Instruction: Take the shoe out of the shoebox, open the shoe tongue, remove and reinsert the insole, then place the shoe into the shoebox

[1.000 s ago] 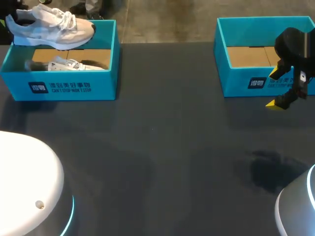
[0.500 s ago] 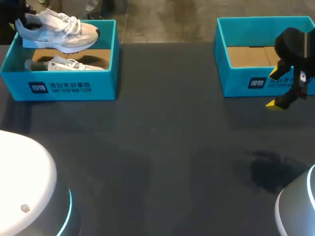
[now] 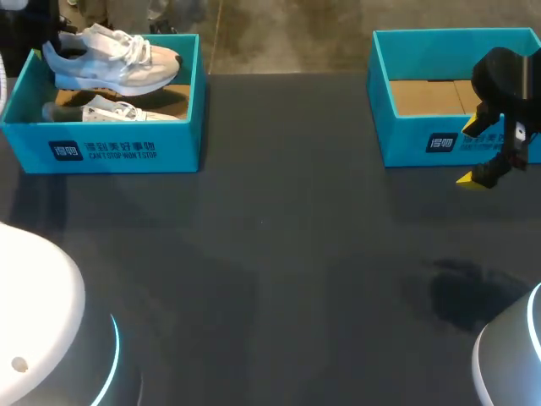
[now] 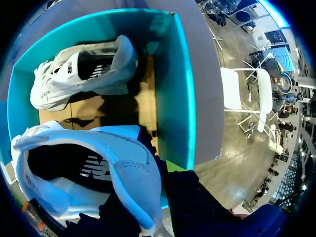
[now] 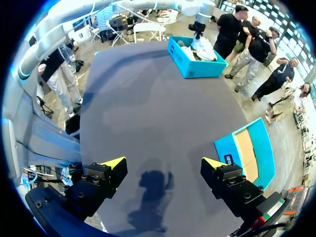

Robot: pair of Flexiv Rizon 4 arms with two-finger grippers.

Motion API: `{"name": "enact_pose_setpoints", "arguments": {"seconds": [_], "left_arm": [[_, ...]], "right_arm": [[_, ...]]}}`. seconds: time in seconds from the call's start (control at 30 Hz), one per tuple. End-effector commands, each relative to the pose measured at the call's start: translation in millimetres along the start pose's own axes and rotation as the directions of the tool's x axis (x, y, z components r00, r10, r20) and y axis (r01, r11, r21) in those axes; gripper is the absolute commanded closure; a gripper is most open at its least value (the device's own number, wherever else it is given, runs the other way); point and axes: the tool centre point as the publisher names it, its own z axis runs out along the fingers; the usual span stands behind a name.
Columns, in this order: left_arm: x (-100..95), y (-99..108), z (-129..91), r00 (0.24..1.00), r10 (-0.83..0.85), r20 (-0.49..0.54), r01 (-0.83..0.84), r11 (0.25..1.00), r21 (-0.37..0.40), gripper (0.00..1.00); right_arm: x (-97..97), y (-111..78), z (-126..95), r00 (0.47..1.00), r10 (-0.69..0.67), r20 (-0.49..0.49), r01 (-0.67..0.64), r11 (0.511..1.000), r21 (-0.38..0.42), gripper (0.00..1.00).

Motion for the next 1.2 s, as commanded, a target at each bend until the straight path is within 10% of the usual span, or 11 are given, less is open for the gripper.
{"name": "enact_pose_setpoints", "arguments": {"seconds": [0.03, 1.2], "left_arm": [[-6.2, 14, 15, 1.000, -0.007, -0.004, 0.007, 1.000, 0.028, 1.00], [-24.6, 24, 71, 1.000, -0.022, -0.003, 0.022, 0.987, 0.161, 0.93]], "right_arm": [[-2.4, 1.7, 1, 1.000, 0.000, -0.004, 0.000, 1.000, 0.004, 0.00], [-2.4, 1.7, 1, 1.000, 0.000, -0.004, 0.000, 1.000, 0.004, 0.00]]}}
